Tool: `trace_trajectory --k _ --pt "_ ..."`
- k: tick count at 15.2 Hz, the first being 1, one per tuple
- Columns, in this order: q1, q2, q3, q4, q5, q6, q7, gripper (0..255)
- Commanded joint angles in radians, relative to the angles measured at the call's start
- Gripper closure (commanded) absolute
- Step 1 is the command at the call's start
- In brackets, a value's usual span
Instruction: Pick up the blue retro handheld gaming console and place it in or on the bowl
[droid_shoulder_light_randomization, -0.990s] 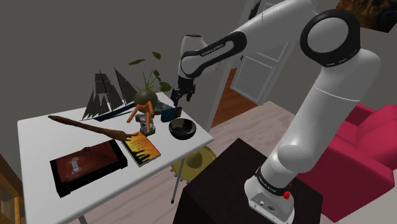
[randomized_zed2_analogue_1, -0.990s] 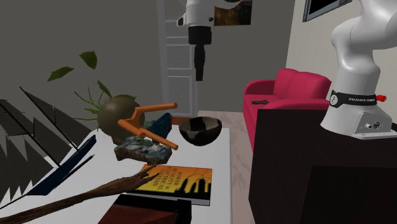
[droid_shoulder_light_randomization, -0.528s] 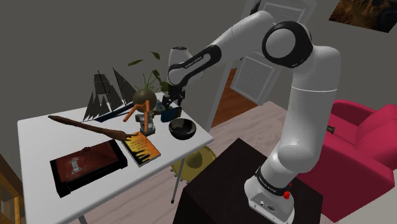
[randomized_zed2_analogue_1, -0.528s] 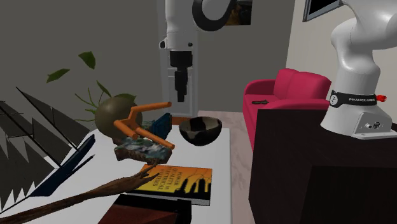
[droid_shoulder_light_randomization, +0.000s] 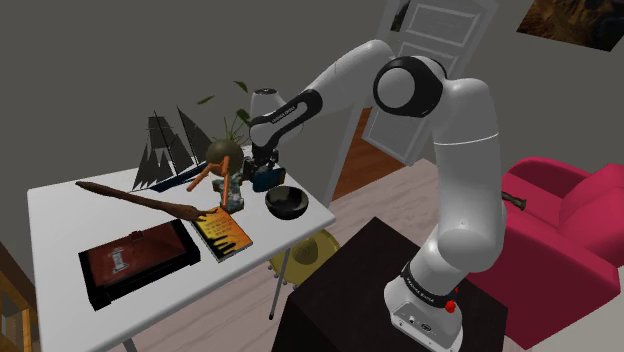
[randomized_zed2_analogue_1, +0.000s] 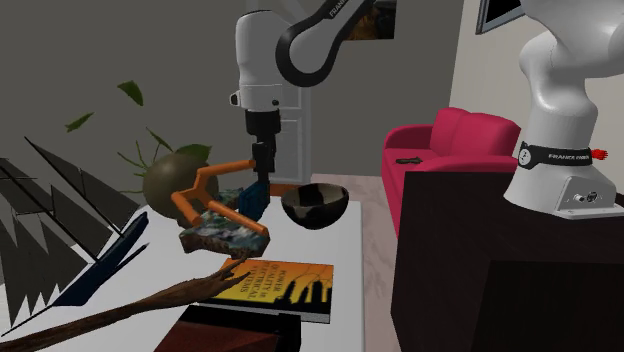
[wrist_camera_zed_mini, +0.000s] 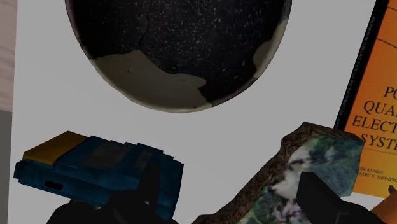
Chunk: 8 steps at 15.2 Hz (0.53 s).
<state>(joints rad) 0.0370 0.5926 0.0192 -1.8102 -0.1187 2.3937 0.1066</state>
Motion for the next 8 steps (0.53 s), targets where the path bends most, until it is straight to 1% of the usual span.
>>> trace_trajectory --k 1,4,8 --pt "0.000 0.020 -0.002 0.001 -0.002 0.019 0.001 0" --pt "-0.001 0.056 -0.004 0.006 -0.005 0.050 0.003 0" --pt "-0.001 0.056 -0.004 0.006 -0.005 0.050 0.003 0"
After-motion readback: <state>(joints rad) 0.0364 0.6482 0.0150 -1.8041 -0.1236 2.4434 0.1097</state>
